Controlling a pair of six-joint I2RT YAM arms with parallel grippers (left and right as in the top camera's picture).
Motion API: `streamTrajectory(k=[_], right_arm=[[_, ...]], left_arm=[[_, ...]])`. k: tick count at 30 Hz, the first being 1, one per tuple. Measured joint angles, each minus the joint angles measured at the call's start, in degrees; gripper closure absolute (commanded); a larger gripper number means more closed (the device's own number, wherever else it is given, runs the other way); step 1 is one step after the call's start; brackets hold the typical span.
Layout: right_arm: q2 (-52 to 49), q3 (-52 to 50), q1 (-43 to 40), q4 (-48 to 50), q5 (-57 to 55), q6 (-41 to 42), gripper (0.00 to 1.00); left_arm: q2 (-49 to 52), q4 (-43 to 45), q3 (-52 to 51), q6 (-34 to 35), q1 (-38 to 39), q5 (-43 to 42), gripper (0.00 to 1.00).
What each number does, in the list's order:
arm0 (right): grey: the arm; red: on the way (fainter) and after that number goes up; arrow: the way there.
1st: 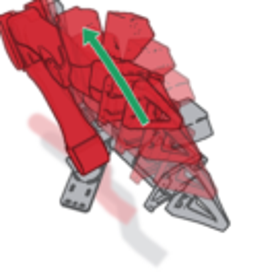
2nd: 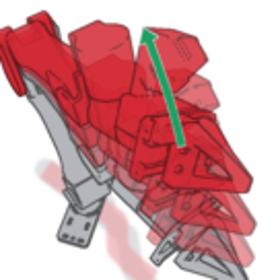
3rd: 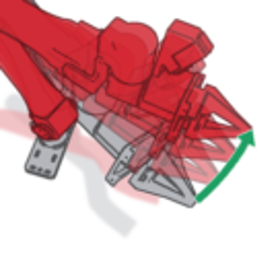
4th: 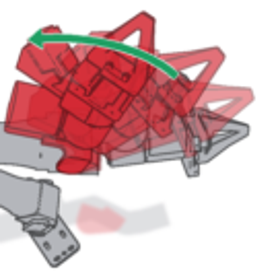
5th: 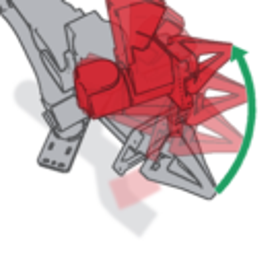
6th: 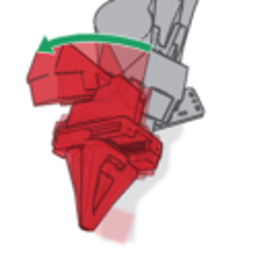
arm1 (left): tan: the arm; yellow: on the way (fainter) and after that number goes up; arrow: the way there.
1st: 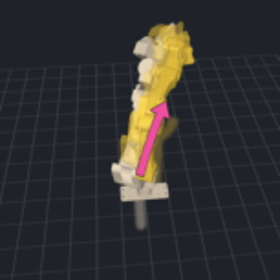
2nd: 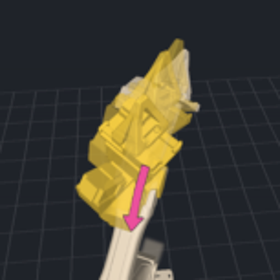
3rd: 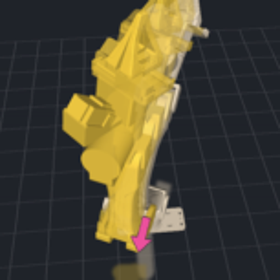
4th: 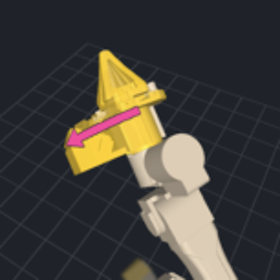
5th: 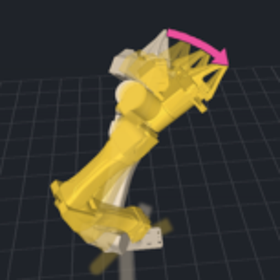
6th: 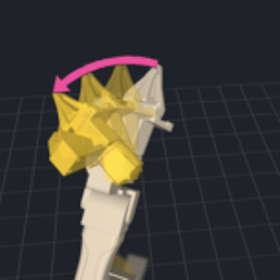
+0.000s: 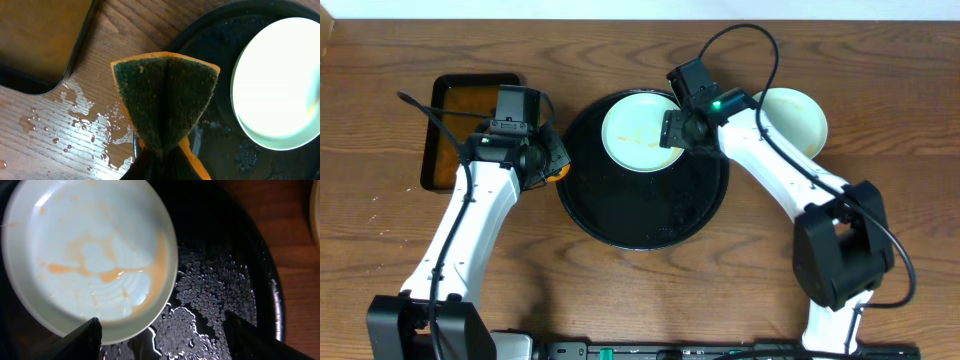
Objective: Clean dirty plates on tray and stack at the side
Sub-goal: 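Lower the green plate back onto the tray and regrip its rim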
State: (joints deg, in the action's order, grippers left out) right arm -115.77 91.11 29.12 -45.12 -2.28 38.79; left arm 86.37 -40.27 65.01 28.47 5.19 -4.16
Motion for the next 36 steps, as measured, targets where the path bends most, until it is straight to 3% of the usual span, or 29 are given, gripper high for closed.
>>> streamTrajectory(k=[10, 18, 19, 21, 36], right_arm=[[-5.55, 0.00, 0.00, 2.56, 0.22, 4.02, 0.45], [-9.07, 0.00, 0.00, 3.19, 0.76, 5.88, 0.71], [-9.11, 0.00, 0.00, 3.28, 0.83, 5.88, 0.76], [-9.16, 0.00, 0.00, 3.56, 0.85, 5.66, 0.98], [-9.51, 0.66, -3.23, 3.32, 13.66, 7.28, 0.99]], left_arm=[[0.00, 0.00, 0.00, 0.00, 0.00, 0.00, 0.92], [0.00, 0.00, 0.00, 0.00, 0.00, 0.02, 0.92], [0.00, 0.00, 0.00, 0.00, 0.00, 0.00, 0.92], [0.00, 0.00, 0.00, 0.00, 0.00, 0.00, 0.92], [0.00, -0.02, -0.02, 0.00, 0.00, 0.00, 0.92]])
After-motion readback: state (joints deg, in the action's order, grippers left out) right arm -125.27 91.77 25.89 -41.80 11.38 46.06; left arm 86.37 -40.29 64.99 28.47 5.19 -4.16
